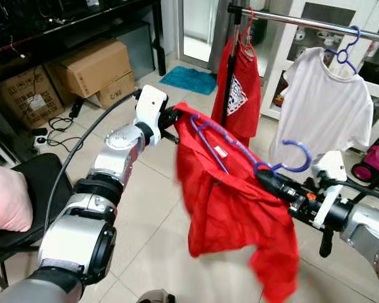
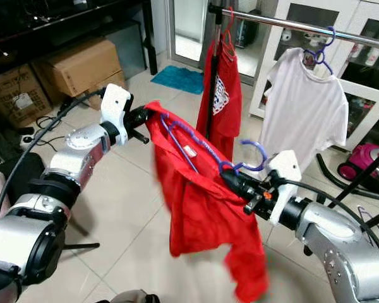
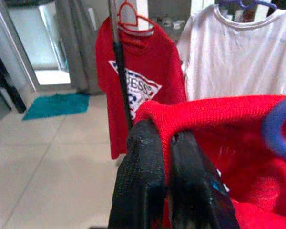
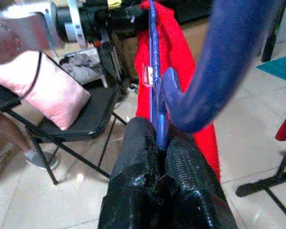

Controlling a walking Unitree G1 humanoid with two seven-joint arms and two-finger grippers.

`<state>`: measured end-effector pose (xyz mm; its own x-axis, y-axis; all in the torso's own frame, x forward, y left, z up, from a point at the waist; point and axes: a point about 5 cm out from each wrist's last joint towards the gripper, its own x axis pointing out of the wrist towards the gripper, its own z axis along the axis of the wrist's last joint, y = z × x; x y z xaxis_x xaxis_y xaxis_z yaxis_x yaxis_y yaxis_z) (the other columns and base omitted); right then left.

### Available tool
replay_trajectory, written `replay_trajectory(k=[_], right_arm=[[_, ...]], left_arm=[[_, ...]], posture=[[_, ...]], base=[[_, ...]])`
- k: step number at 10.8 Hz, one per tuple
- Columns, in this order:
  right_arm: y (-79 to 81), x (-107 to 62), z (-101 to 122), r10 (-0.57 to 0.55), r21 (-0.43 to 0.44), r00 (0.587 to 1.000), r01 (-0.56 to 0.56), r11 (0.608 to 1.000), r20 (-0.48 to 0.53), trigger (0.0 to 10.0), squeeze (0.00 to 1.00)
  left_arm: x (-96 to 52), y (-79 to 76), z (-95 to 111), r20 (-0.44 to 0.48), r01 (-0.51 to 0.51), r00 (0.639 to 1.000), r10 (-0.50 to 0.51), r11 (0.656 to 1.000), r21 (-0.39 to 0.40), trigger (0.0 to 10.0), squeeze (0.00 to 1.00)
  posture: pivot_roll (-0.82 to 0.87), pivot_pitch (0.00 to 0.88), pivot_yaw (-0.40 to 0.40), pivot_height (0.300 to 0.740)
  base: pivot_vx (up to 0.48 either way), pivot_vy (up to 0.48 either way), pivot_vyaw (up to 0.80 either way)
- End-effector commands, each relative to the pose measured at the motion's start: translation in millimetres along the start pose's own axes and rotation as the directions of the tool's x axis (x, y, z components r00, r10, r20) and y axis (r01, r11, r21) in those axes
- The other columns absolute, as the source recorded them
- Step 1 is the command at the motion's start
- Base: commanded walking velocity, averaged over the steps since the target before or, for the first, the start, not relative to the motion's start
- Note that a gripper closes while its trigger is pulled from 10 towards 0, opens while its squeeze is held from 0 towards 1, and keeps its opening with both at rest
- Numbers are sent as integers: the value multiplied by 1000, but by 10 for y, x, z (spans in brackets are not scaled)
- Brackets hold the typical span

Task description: Hang hanger

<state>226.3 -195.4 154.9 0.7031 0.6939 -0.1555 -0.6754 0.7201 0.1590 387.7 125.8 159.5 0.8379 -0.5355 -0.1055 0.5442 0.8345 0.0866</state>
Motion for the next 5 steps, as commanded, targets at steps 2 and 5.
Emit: replay_trajectory(k=[2, 5], right_arm=[[-102, -10, 93, -130, 42, 989, 127, 991, 69, 0, 0], [-128, 183, 136, -248, 139, 959, 230, 963, 134, 0, 0]], left_arm=[[38, -56, 25, 25, 22, 999, -21, 999, -40, 0, 0], [167, -578, -78, 32, 228, 973, -227, 971, -69, 0, 0]], posture=[[-8, 0, 50, 740], [-5, 0, 52, 740]], base=[[0, 0, 0], [0, 0, 0]])
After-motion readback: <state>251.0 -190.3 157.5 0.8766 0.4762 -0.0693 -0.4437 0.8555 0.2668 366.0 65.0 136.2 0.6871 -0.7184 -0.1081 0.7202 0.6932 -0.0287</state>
